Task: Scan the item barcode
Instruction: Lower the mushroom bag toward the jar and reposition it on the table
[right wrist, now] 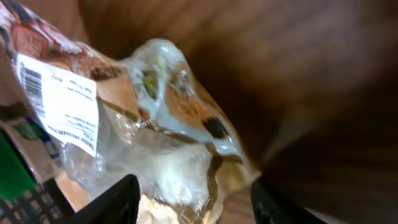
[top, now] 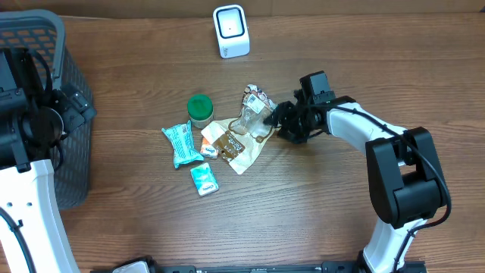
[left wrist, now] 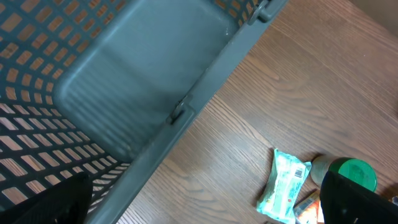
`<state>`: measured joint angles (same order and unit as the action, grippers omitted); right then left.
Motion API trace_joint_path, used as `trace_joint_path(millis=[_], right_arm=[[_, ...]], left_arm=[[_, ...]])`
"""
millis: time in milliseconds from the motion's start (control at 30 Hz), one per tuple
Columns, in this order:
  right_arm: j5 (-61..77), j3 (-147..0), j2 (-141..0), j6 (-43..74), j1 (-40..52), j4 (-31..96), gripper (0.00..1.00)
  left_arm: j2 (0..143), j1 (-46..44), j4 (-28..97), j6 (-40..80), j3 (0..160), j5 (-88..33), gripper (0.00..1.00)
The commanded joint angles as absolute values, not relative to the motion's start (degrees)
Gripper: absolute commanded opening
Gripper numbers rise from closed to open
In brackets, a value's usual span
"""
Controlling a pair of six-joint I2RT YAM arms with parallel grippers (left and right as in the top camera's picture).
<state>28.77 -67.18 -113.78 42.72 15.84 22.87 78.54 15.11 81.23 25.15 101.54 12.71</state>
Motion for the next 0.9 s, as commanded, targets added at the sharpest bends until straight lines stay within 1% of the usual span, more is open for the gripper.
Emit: trace_joint_path(millis=[0, 67, 167, 267, 333, 400, 700, 867], right_arm=[[25.3, -63.5, -115.2, 44.6, 15.8, 18.9, 0.61], [29.0, -62.1, -115.8, 44.0, 15.8, 14.1, 0.62], [35.9, -61.0, -116.6, 39.5, 15.8, 8.8, 0.64], [40.3, -61.0, -116.9, 33.0, 15.8, 8.2, 0.75], [44.2, -61.0, -117.0, 28.2, 15.8, 8.2, 0.78], [45.6, -61.0, -117.1, 26.7, 15.8, 8.2, 0.78], [46.8, -61.0, -119.8, 27.3, 18.8, 2.9, 0.8], [46.3, -61.0, -119.8, 31.5, 19.7, -2.1, 0.8]], left_arm=[[78.6, 15.4, 81.2, 25.3, 102.4, 13.7, 1.0], [78.6, 15.4, 81.2, 25.3, 102.4, 13.7, 1.0], [78.6, 15.4, 81.2, 25.3, 102.4, 13.6, 0.99], [78.6, 15.4, 81.2, 25.3, 102.4, 13.7, 1.0], [78.6, 15.4, 81.2, 25.3, 102.4, 13.7, 1.0], [78.6, 15.4, 81.2, 25.3, 102.4, 13.7, 0.99], [78.6, 15.4, 81.2, 25.3, 102.4, 13.7, 1.0], [78.6, 15.4, 81.2, 25.3, 102.4, 13.7, 0.99]])
